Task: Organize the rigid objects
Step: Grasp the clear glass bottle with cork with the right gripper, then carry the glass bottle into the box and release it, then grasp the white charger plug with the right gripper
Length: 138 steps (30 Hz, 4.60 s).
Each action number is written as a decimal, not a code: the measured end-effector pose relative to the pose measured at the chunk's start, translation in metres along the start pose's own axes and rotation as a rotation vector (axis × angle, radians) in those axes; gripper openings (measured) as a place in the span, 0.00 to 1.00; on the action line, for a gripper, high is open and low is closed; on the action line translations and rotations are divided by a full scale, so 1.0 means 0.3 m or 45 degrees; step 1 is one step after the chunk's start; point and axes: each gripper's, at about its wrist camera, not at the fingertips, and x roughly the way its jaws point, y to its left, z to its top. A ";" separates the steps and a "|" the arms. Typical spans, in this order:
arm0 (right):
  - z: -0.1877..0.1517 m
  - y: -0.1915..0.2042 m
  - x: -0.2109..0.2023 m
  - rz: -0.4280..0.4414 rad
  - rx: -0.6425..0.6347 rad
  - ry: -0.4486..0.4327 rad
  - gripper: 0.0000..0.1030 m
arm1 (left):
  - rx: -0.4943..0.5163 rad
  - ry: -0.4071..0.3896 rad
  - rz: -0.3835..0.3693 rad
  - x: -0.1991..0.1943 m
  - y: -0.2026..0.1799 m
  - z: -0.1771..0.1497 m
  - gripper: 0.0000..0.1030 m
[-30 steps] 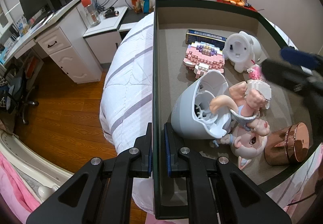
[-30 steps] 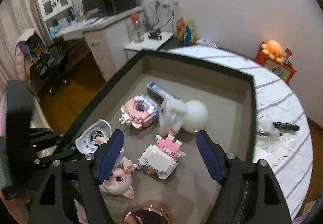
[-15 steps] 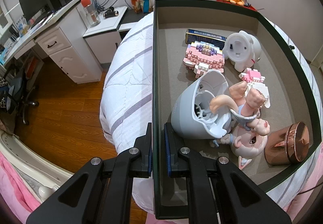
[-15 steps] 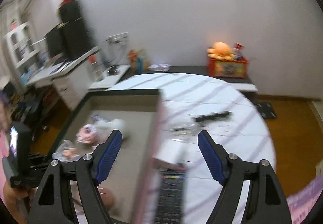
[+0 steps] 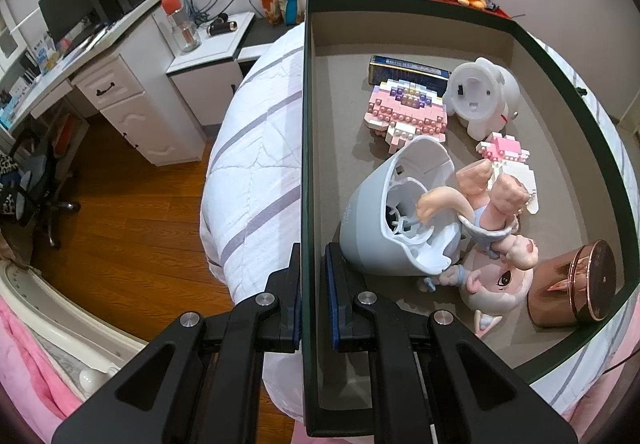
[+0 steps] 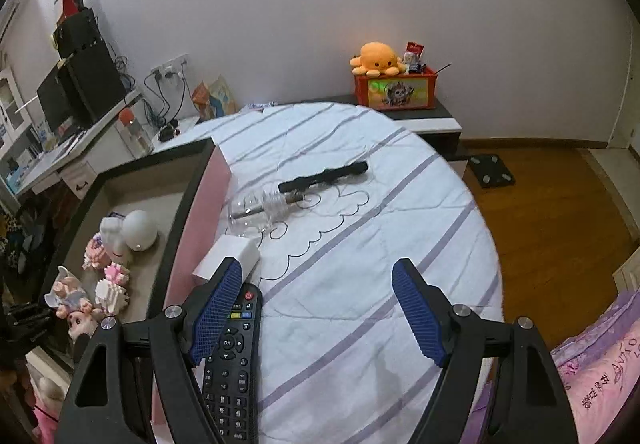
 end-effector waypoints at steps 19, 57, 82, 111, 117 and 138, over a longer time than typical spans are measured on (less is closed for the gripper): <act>0.136 0.132 0.318 0.100 -0.035 0.204 0.77 | -0.002 -0.002 -0.009 -0.004 -0.002 0.001 0.08; 0.083 0.420 0.069 0.324 -0.418 0.086 0.61 | -0.007 -0.005 -0.023 0.005 0.002 -0.006 0.08; 0.039 0.696 0.267 0.264 -0.658 0.402 0.61 | -0.001 -0.007 -0.033 0.003 0.003 -0.007 0.08; 0.085 0.225 -0.012 0.009 -0.196 0.064 0.78 | -0.012 -0.006 -0.038 0.003 0.002 -0.002 0.08; 0.023 0.166 0.084 -0.005 -0.178 0.165 0.78 | -0.014 -0.004 -0.031 0.005 0.003 0.000 0.08; 0.044 0.095 0.248 0.007 -0.156 0.202 0.78 | -0.001 -0.001 -0.014 0.006 0.009 0.000 0.08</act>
